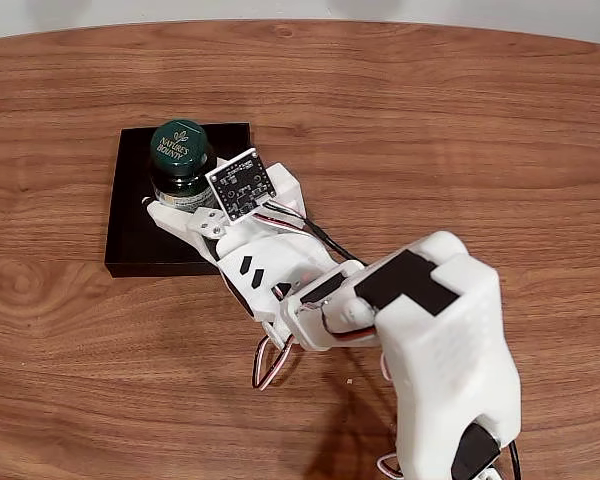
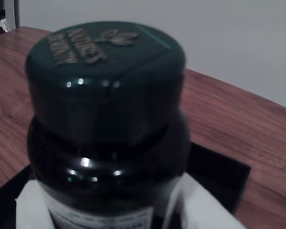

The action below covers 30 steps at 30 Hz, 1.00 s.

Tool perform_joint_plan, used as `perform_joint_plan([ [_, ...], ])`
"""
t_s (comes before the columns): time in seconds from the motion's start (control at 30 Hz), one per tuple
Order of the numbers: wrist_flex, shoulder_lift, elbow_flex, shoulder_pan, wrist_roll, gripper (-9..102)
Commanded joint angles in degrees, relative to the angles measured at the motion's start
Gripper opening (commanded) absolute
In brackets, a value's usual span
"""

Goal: Pick up the pill bottle and place it in the black box.

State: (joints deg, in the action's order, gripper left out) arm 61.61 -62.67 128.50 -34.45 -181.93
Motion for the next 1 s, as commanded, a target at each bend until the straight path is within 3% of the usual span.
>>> perform_joint_plan([
  [0.0, 2.3, -1.1, -4.7, -0.5, 0.6, 19],
  [0.27, 2.2, 0.2, -5.6, -0.6, 1.1, 21],
  [0.57, 2.8, 1.2, -5.9, -0.4, -1.1, 36],
  [0.97, 5.1, -0.7, -2.2, 0.8, -2.6, 41],
])
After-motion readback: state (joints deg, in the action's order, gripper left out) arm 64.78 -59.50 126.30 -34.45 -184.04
